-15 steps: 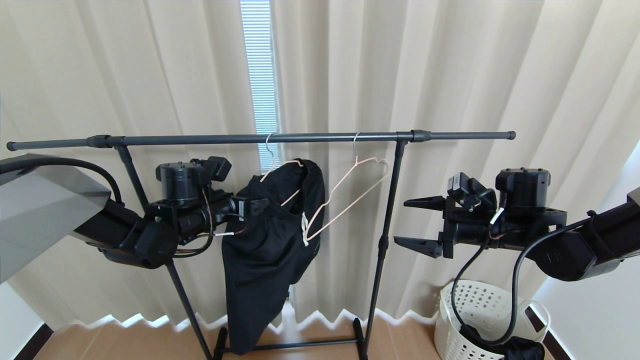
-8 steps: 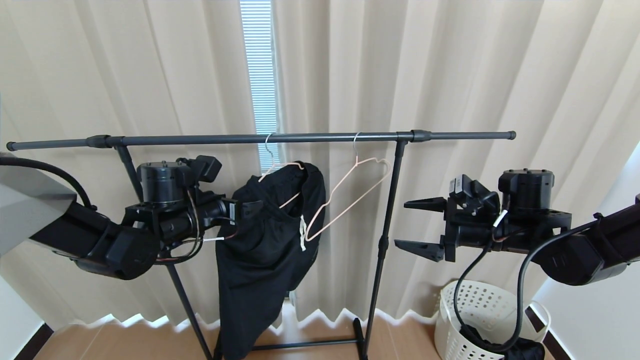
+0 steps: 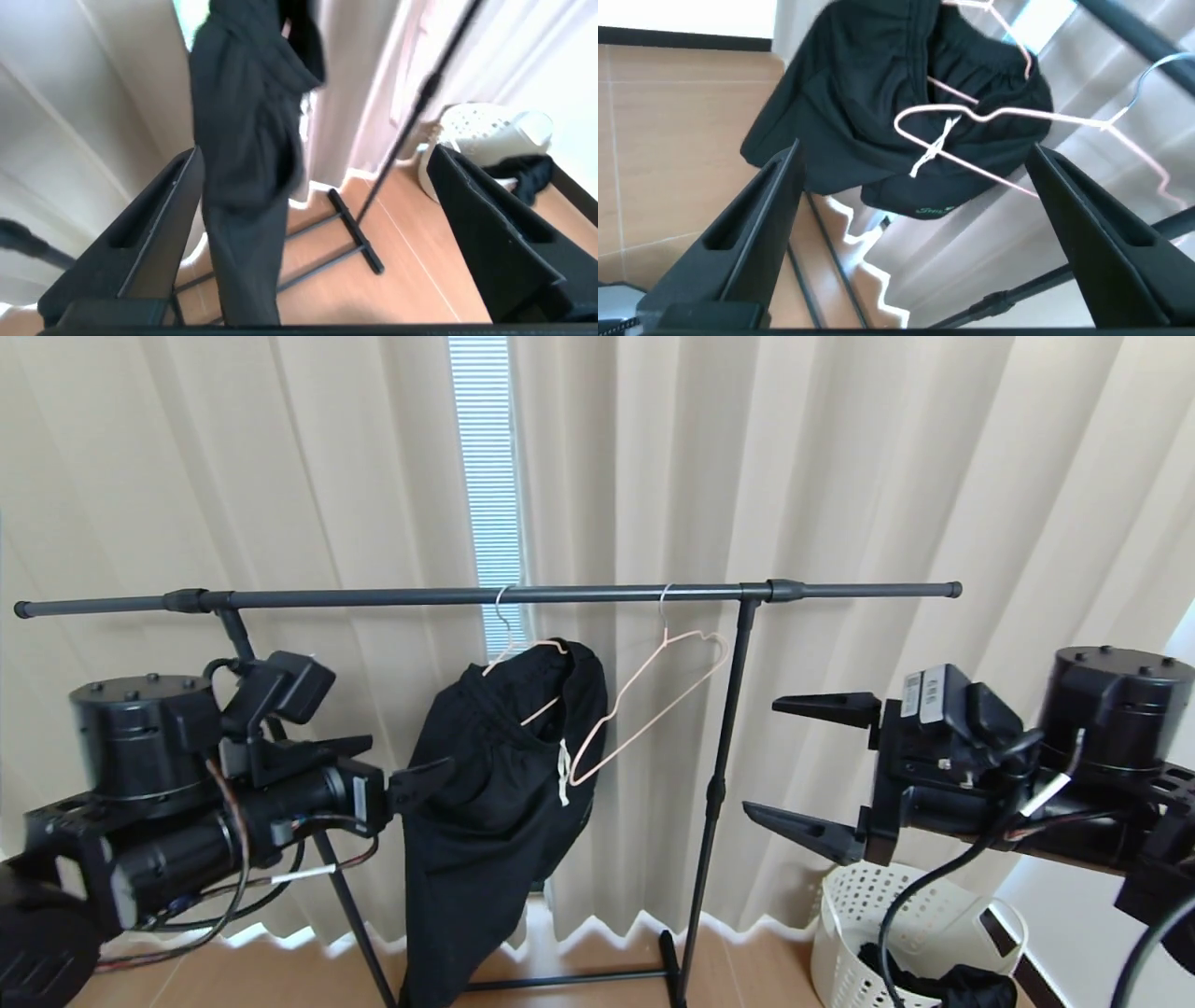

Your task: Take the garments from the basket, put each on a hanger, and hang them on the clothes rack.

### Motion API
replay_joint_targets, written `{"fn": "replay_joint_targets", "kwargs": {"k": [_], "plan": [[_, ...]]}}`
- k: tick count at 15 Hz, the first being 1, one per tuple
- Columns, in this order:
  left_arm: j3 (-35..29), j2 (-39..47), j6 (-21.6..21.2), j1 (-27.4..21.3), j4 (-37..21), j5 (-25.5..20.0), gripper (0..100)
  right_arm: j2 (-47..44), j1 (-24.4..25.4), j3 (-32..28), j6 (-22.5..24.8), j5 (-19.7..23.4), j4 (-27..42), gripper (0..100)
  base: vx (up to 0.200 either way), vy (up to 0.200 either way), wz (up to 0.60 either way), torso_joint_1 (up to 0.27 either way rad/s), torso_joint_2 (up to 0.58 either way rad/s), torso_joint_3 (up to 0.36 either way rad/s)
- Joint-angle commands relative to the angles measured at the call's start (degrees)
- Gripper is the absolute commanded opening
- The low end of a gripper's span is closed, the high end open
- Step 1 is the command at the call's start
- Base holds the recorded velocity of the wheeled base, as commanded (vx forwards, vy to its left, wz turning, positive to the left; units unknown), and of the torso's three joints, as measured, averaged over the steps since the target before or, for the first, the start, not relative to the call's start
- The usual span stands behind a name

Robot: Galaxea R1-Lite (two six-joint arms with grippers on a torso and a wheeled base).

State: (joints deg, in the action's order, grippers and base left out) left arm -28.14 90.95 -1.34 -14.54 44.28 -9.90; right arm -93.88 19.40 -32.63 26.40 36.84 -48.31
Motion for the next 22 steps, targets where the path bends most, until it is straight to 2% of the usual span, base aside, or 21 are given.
{"fn": "replay_joint_targets", "kwargs": {"k": [1,3,5,6,7,8,9,10,11,12,13,14,15,17,20,22], "plan": [[9.85,-12.91,-0.07,-1.80,0.02,-0.03,100,9.86,0.64,4.25,-2.67,-4.50,0.06,100,0.000,0.000,0.00,0.000,0.00,0.000],[16.36,-20.99,-0.24,-2.77,0.02,0.14,100,18.82,0.64,9.26,-10.58,-9.24,0.50,100,0.000,0.000,0.00,0.000,0.00,0.000],[19.96,-28.99,-0.86,-4.00,-0.24,1.20,100,24.45,0.47,11.28,-14.80,-13.20,2.96,100,0.000,0.000,0.00,0.000,0.00,0.000],[21.19,-35.06,-1.03,-4.00,-1.65,5.06,100,29.10,0.64,12.68,-17.88,-18.82,7.09,100,0.000,0.000,0.00,0.000,0.00,0.000],[21.54,-39.19,-1.03,-3.91,-4.81,9.20,100,32.80,0.73,13.74,-20.08,-21.90,9.90,100,0.000,0.000,0.00,0.000,0.00,0.000],[21.54,-41.12,-1.12,-3.91,-6.83,10.51,100,34.38,0.73,14.27,-21.04,-22.87,11.05,100,0.000,0.000,0.00,0.000,0.00,0.000],[21.19,-48.68,-1.65,-3.83,-16.33,12.10,100,41.41,0.73,16.73,-24.12,-25.15,15.53,100,0.000,0.000,0.00,0.000,0.00,0.000],[21.02,-52.19,-1.65,-3.83,-20.63,12.01,100,44.75,0.73,18.13,-25.17,-25.50,18.34,100,0.000,0.000,0.00,0.000,0.00,0.000],[21.28,-57.64,-1.65,-3.83,-27.66,11.92,100,52.31,0.73,20.59,-25.79,-26.47,24.58,100,0.000,0.000,0.00,0.000,0.00,0.000],[21.90,-61.25,-1.56,-3.91,-31.53,12.01,100,58.81,0.73,21.12,-25.97,-27.26,30.73,100,0.000,0.000,0.00,0.000,0.00,0.000],[23.13,-64.41,-1.38,-3.83,-33.99,12.01,100,64.70,0.38,21.03,-26.14,-27.61,37.85,100,0.000,0.000,0.00,0.000,0.00,0.000],[23.65,-65.73,-1.30,-3.83,-34.61,12.10,100,67.25,0.12,20.94,-26.14,-27.79,41.10,100,0.000,0.000,0.00,0.000,0.00,0.000],[26.11,-69.86,-1.30,-3.65,-35.93,12.27,100,74.02,-1.29,20.86,-26.05,-29.81,48.75,100,0.000,0.000,0.00,0.000,0.00,0.000],[28.14,-74.08,-1.30,-3.65,-37.16,12.27,100,78.15,-3.14,21.82,-26.14,-31.65,50.51,100,0.000,0.000,0.00,0.000,0.00,0.000],[28.14,-76.63,-1.30,-2.95,-37.60,12.45,100,79.64,-3.22,25.60,-25.97,-32.01,49.89,100,0.000,0.000,0.00,0.000,0.00,0.000],[28.14,-78.56,-1.91,-0.05,-38.48,11.83,100,82.45,-3.22,28.94,-25.70,-32.09,48.31,100,0.000,0.000,0.00,0.000,0.00,0.000]]}}
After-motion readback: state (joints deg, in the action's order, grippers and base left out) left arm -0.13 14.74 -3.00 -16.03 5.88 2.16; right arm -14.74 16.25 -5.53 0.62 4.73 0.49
